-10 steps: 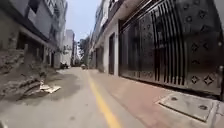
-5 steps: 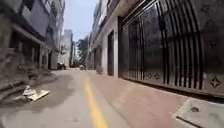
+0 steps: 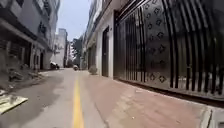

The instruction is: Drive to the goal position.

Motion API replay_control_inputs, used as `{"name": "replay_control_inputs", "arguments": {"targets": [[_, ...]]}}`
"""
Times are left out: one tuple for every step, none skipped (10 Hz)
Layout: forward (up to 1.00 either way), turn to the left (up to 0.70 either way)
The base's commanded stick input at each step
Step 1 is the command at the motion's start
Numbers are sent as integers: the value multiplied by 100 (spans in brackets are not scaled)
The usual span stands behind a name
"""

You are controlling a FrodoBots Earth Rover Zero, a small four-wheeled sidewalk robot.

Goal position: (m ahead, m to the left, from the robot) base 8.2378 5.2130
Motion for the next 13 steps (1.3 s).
{"name": "replay_control_inputs", "arguments": {"targets": [[100, 0], [100, 23], [100, 40], [100, 40], [100, 40], [100, 40], [100, 40], [100, 40], [100, 40], [100, 40], [100, 9], [100, 0], [100, 0]]}}
